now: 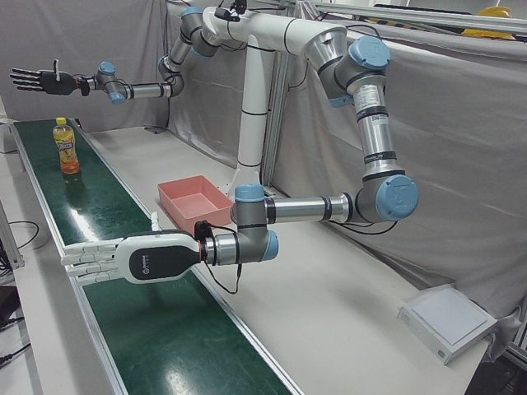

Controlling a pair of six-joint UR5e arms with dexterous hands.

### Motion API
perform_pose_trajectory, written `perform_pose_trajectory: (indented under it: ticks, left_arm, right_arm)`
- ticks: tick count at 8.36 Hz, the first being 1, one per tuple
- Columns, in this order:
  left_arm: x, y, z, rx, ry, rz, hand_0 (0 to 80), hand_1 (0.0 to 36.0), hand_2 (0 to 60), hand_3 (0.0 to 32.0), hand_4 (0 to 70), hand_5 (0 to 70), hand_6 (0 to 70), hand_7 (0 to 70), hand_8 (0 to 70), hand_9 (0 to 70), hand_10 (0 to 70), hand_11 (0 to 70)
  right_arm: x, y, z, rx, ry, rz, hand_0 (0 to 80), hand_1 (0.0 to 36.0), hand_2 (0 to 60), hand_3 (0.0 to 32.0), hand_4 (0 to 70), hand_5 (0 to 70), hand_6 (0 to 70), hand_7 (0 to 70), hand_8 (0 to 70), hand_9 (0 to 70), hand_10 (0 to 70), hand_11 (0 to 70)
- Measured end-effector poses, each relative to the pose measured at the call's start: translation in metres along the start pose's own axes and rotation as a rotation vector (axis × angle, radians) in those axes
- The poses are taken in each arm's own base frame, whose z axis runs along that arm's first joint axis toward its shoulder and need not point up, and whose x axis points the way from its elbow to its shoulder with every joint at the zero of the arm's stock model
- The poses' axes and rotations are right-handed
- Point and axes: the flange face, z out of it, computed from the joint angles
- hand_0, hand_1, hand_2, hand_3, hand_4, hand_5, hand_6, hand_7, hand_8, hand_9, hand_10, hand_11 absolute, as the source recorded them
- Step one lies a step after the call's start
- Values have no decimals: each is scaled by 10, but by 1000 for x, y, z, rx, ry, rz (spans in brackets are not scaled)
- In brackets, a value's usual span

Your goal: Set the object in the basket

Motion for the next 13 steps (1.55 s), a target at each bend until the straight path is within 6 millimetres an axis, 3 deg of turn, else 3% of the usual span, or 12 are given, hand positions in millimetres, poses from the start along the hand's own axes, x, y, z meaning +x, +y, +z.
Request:
perform_pose_trajectory:
  ticks: [7, 11, 13]
  left_arm:
    - [-3, 1, 1, 6, -3, 14, 673, 132, 0, 0, 0, 2, 0, 0, 0, 0, 0, 0]
    - [-28, 8, 6, 11, -19, 44, 537, 62, 0, 0, 0, 37, 0, 0, 0, 0, 0, 0]
    - [-33, 9, 7, 11, -22, 45, 571, 85, 0, 0, 0, 33, 0, 0, 0, 0, 0, 0]
  right_arm:
    - [0, 0, 0, 1, 0, 0, 0, 0, 0, 0, 0, 0, 0, 0, 0, 0, 0, 0]
    - [0, 0, 0, 0, 0, 0, 0, 0, 0, 0, 0, 0, 0, 0, 0, 0, 0, 0]
    - [0, 0, 0, 0, 0, 1, 0, 0, 0, 0, 0, 0, 0, 0, 0, 0, 0, 0]
